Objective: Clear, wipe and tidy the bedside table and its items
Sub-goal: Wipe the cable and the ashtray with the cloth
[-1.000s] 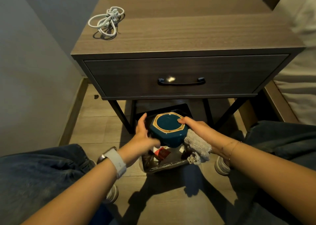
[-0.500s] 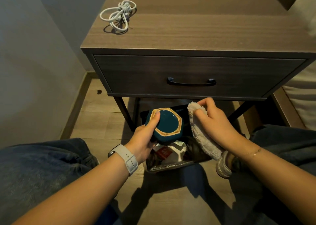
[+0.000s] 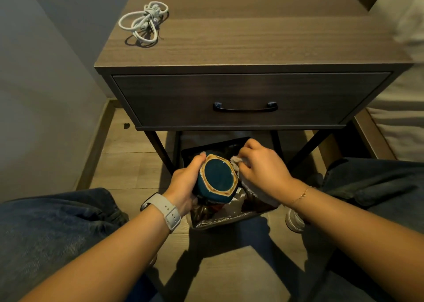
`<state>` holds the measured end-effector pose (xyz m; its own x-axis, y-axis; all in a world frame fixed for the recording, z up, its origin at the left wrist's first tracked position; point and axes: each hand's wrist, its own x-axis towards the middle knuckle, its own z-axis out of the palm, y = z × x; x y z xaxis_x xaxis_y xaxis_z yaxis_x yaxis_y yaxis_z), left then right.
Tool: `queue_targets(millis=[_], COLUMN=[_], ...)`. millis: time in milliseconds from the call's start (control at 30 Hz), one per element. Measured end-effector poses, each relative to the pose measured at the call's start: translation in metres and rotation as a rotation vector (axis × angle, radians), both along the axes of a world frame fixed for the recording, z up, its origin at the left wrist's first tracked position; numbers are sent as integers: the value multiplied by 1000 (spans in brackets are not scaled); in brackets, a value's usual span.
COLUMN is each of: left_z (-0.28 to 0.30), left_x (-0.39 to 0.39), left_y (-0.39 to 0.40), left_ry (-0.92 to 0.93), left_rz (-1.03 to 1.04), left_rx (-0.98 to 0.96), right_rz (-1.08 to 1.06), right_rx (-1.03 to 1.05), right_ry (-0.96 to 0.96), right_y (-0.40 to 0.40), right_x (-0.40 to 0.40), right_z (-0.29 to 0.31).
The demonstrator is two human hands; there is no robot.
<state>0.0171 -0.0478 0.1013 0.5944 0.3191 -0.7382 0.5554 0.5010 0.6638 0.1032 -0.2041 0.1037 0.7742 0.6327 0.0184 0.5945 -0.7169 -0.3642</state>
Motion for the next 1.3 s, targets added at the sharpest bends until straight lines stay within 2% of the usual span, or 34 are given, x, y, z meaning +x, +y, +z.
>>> queue_targets(millis=[67,133,200,300,400,467,600,767,800,900,933,1033,1100,1200,1300], left_z=[-1,-2,-2,-6,-4,-3,-8,-3,-3,-3,-2,1,-1,-3,-2], left_x=[0,0,-2,-6,-1,0,-6,-1,-2,-4,-4,-6,-12,-19,-20], left_y=[0,-2,-5,-4,1,2,0,6,5,5,7,8,1,-11,-17], left_ry=[-3,-12,3,40,29,15,68,33,41,23,-26,-195,-222,-256,-360], left_rz=[-1,-25,-17,14,14,3,33,-5,-14,-22,-49,-231,-345,-473,-537], left_rx=[-44,-63,-73,-33,-82,-101,-77,-161,-137,-56,-24,219,394,543,630], right_rz=[57,191,235,118,182,268,93,258,246,128,78,-145,-247,-95,100], right_rx=[146,209,157,-26,102,136,-72,136,119,-133,-130,247,473,588,435], right_ry=[9,-5,-15,-15,-80,-48,29,38,65,72,86,144,229,228,185], right_y=[4,12,14,6,12,17,2,12,9,-13,-19,-23,-19,-5,8], right_x=[-5,-19,-24,-9,-13,-25,-9,-22,-23,-7,-2,12,15,0,-24], right_z=[9,17,12,8,19,17,2,13,8,-8,-9,4,17,25,13])
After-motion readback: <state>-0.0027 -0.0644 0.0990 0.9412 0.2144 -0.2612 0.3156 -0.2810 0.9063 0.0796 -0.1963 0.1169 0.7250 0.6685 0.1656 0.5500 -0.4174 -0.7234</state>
